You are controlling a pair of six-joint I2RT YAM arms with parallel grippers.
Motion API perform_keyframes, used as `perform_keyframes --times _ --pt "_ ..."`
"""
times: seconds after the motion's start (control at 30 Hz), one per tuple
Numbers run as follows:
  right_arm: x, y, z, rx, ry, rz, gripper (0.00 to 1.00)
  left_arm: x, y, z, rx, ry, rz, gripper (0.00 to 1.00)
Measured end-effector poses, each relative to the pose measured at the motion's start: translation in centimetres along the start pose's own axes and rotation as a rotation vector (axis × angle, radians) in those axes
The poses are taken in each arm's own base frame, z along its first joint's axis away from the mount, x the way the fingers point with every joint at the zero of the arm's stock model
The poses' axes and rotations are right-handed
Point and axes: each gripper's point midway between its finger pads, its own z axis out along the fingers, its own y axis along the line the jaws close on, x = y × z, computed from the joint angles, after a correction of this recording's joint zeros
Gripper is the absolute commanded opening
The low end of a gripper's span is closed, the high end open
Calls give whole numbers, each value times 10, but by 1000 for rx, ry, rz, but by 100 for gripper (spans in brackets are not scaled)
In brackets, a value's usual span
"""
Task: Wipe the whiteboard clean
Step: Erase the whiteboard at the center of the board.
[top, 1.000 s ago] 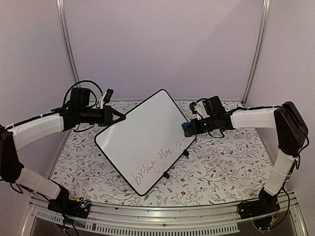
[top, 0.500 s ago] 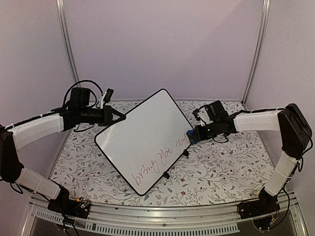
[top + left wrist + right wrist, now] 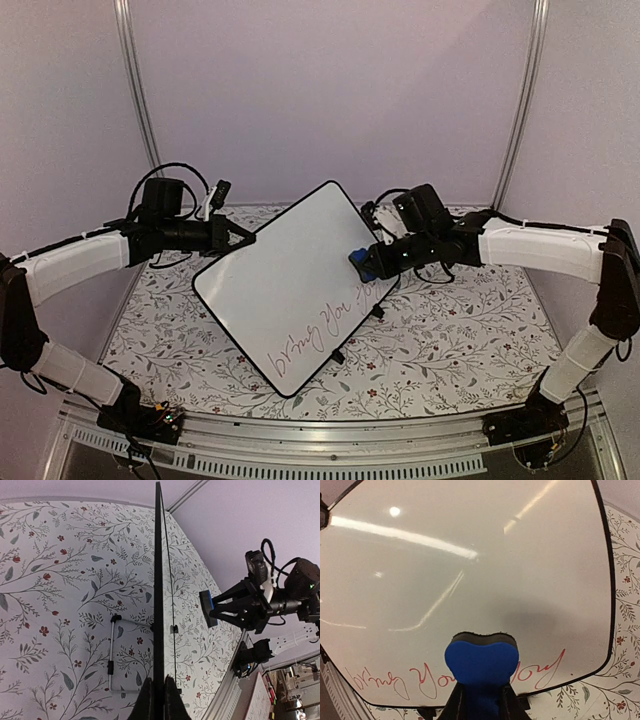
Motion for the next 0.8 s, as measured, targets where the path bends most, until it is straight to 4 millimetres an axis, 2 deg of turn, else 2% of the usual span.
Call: perform_keyframes --times 0.2,0.27,0.37,0.6,0.8 --pt "7 88 -5 -109 7 -158 7 0 0 0 -2 -1 0 0" --pt "13 118 -3 -141 11 -217 6 0 0 0 -2 -1 0 0" --pt "27 152 0 -162 22 -294 6 0 1 0 -5 -2 0 0" --pt "53 200 10 -139 31 -432 6 -1 1 0 -9 -4 0 0" --pt "69 225 20 -113 40 -492 6 -1 2 0 -12 -5 0 0"
